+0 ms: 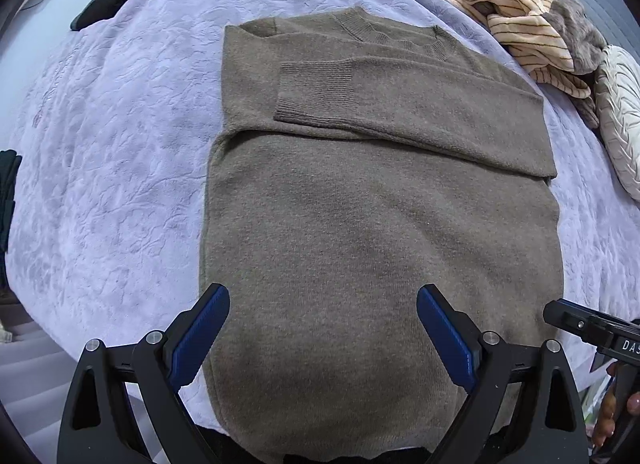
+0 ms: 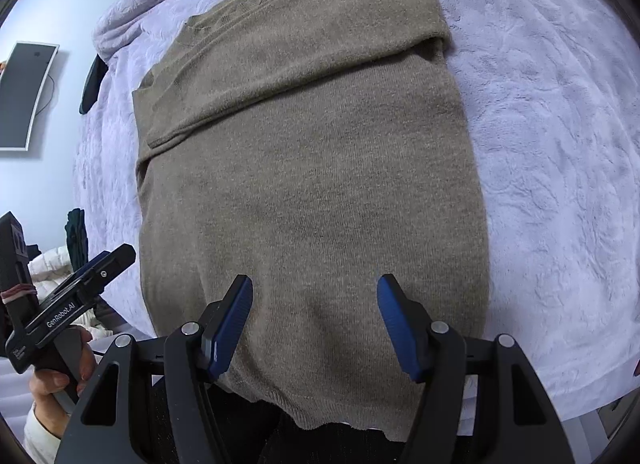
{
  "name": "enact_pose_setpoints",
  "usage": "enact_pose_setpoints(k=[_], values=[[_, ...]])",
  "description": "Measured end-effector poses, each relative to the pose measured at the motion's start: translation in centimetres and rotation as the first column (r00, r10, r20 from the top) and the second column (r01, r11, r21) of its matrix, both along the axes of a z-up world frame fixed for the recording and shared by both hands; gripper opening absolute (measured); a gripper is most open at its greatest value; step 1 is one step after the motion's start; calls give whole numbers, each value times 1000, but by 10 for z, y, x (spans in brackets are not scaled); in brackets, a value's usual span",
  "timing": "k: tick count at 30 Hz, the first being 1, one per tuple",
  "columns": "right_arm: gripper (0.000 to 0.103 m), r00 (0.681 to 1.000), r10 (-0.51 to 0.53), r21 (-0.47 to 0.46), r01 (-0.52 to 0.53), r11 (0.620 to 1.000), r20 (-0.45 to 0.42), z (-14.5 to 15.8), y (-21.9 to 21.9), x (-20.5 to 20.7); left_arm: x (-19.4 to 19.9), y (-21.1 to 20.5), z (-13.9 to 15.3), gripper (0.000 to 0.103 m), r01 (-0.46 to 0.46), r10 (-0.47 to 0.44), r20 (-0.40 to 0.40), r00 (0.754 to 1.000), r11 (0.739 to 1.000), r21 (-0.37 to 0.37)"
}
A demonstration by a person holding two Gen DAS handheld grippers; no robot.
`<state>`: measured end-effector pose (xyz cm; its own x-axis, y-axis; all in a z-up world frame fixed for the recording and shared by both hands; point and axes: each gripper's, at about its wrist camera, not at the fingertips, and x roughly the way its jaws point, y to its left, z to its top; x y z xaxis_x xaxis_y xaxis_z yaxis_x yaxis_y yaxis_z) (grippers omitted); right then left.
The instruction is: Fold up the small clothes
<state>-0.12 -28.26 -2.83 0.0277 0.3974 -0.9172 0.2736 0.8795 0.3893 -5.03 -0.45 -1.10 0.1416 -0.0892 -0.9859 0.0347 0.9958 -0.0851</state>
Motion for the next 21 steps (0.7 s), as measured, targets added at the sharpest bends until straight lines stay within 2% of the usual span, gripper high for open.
enact_pose_setpoints(k=[12, 21], values=[[68, 1000, -2, 9, 2, 1000, 2, 7, 15, -12, -15, 2, 9, 95, 18, -17, 14, 1000, 1000, -13], [68, 1000, 14, -5, -14, 1000, -7, 9, 44, -25, -34, 27, 0, 95, 0, 0, 0, 1000, 1000, -19]])
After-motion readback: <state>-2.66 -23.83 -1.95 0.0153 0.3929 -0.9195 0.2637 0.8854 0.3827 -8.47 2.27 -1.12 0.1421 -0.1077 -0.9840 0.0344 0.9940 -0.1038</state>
